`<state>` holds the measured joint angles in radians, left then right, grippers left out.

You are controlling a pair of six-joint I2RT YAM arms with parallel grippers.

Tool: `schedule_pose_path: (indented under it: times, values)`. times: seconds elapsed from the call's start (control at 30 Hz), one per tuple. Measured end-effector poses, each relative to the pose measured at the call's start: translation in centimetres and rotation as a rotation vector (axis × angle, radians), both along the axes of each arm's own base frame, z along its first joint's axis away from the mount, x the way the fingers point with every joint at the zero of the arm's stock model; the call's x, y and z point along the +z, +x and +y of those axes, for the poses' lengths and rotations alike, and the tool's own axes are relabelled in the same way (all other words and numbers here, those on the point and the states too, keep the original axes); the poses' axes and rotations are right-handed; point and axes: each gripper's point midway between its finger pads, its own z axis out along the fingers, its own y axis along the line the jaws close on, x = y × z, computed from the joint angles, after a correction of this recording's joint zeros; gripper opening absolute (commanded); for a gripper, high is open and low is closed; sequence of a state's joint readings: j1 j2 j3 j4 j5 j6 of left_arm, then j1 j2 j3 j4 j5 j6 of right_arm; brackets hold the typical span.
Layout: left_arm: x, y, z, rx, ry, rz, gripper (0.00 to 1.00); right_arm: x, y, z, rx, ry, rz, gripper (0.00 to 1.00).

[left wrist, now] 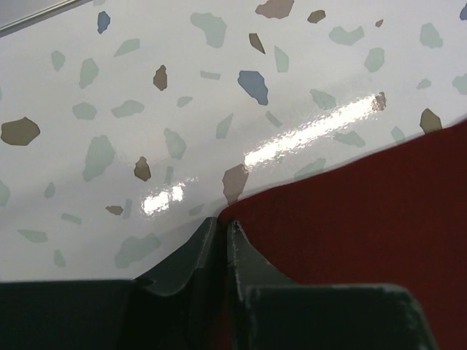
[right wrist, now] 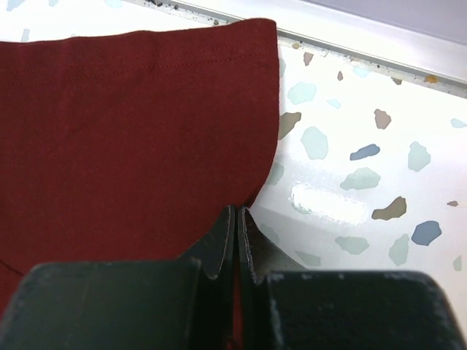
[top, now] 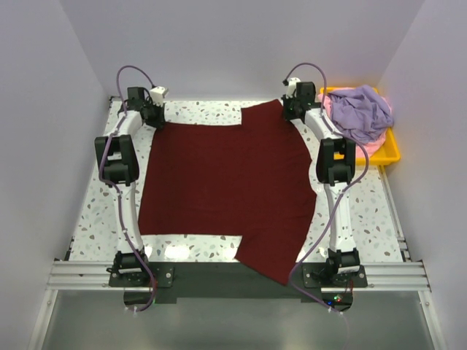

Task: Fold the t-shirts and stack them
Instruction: Fold the tshirt

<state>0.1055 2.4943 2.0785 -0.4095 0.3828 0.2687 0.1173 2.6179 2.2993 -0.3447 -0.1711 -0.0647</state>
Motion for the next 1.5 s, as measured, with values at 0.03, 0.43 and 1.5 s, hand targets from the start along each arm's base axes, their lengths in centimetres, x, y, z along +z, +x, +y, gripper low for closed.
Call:
schedule_pose_path:
  times: [0.03,0.43,1.5]
  values:
    - [0.0,0.0,-0.1,-0.005,-0.003,-0.004,0.00,0.2,0.0,0.0,0.001,-0.001,-0.003,0.00]
    - [1.4,-2.5,-0.1,-0.032,-0.029,-0.056,0.00,6.6,-1.6,-0.4,0.021,-0.014,-0.071,0.00]
    - [7.3,-11.5,0.3,-0.245,0.062,-0.235,0.00,11.5,-14.2,-1.7,0.133,-0.043,-0.027,0.00]
